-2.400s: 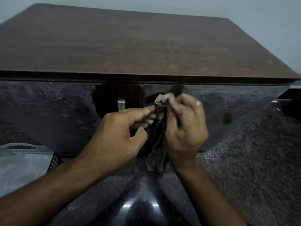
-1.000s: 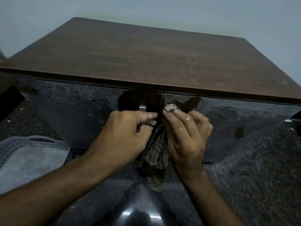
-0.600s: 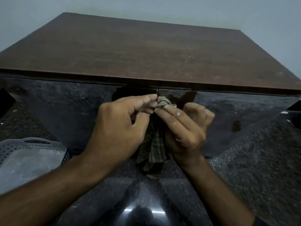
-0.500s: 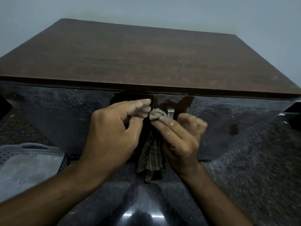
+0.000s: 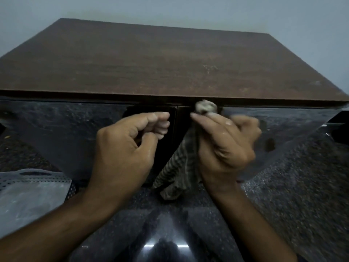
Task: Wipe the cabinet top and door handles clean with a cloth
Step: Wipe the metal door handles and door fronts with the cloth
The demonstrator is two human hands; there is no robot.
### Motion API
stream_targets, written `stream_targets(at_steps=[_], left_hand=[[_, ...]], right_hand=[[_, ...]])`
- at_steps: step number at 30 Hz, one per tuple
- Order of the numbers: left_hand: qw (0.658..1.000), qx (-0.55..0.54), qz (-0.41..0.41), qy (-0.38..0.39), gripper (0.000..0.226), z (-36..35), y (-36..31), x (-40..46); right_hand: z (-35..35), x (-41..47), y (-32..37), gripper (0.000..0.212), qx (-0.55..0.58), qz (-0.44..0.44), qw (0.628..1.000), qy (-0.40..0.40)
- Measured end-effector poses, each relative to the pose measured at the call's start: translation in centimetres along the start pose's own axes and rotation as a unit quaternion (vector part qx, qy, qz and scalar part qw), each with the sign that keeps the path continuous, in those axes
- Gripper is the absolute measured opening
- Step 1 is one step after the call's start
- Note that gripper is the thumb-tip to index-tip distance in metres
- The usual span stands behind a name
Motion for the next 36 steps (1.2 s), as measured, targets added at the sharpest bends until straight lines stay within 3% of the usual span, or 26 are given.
stream_targets(at_steps=[4,7,12,17,24,30,33,36], left_hand=[[0.999,0.005,-0.002,-0.054,0.041,0.2,-0.1,0.0],[0.998,0.006,-0.001,-0.06,0.041,0.5,0.1,0.0],[1.0,0.0,-0.003,0.01,0.037,0.0,0.0,-0.2],[0.996,0.023,0.017,0.084,0.036,-1.2,0.3,-0.5],[0.987,0.049,0.021,0.149,0.041,-2.3,0.4,-1.0],[0.984,0.062,0.029,0.162,0.044,-2.8,1.2,-1.2],[0.983,0.057,0.033,0.173,0.043,-2.6,1.3,-1.2],[0.982,0.049,0.044,0.176,0.042,-2.6,1.4,-1.2]], right_hand=[[-1.8,1.3,2.4,0.022,0.018,0.084,0.995,0.052],[-0.6,0.8,0.9,0.02,0.007,0.045,0.997,0.055],[1.1,-0.7,-1.0,0.014,0.006,-0.085,0.996,0.008],[1.0,-0.4,-0.3,0.013,-0.015,-0.069,0.997,-0.011],[1.4,-6.0,-2.2,0.022,-0.045,-0.155,0.983,0.092],[1.2,-0.2,-0.5,0.015,-0.028,-0.075,0.996,-0.037],[0.6,-2.0,-1.2,0.022,-0.048,-0.034,0.998,-0.007],[-0.2,-6.1,-2.3,0.025,-0.053,-0.06,0.995,0.06]])
Point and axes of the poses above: each hand's wrist, its own x-axis towards the middle knuckle, its own z-axis out of the back of the hand, y = z × x, the point moved 3 cm from there along x, towards the middle knuckle, and after that the axes turned 2 degrees about -x, right-handed, at the moved point
